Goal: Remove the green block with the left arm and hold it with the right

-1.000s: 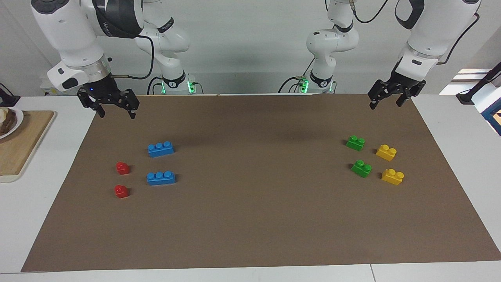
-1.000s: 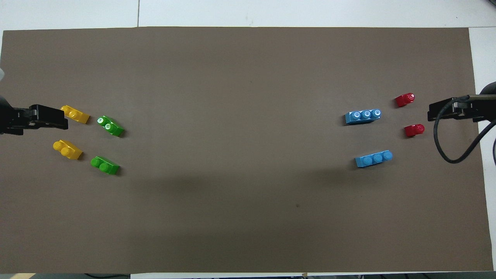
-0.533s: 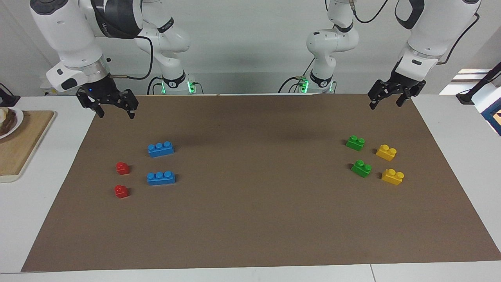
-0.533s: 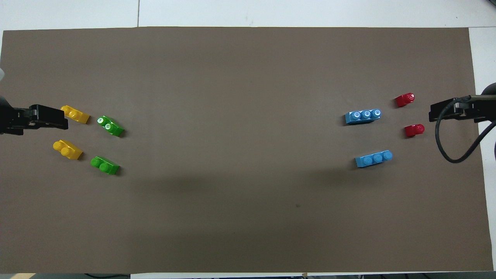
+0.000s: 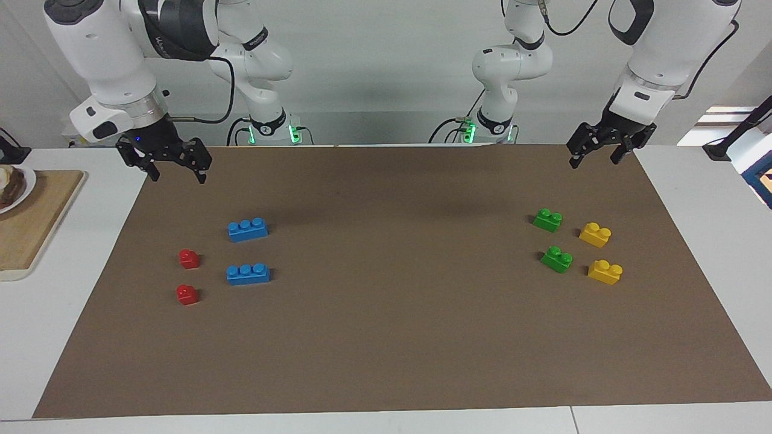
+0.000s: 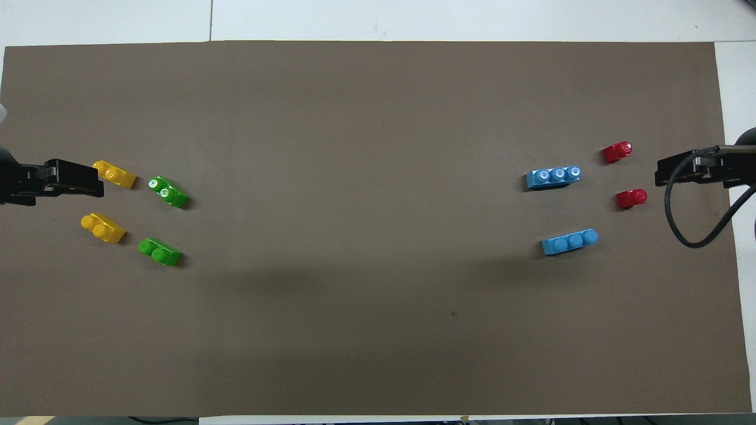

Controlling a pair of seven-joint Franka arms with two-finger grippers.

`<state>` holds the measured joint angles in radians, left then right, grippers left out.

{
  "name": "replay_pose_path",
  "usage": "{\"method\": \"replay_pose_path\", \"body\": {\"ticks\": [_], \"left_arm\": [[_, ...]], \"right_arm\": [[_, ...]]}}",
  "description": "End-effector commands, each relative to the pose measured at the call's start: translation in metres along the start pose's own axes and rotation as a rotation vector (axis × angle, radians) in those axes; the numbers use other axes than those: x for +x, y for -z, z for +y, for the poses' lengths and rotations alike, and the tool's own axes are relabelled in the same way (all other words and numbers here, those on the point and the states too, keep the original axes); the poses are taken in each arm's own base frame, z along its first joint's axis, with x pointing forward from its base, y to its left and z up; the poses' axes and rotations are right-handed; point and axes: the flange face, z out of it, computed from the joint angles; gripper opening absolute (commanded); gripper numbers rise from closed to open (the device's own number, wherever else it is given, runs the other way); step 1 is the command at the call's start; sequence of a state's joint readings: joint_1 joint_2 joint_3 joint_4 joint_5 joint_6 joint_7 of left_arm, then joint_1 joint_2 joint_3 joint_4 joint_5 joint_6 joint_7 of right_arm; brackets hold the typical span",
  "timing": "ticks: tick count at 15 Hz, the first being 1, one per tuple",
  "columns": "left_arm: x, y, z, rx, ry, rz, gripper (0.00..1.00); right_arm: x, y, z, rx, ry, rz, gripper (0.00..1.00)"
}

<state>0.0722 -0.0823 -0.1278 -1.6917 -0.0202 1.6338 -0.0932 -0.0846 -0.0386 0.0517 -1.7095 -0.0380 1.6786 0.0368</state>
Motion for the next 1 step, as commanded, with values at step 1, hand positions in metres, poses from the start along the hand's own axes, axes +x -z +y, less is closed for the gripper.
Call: {"method": "replay_pose_path", "body": {"ticks": [1], "left_arm": [[-0.0061, 0.006, 0.0001, -0.009, 0.007, 0.001, 1.0]], "right_arm": [[-0.0059, 0.0004, 0.002, -0.009, 0.02, 0.002, 1.0]]}}
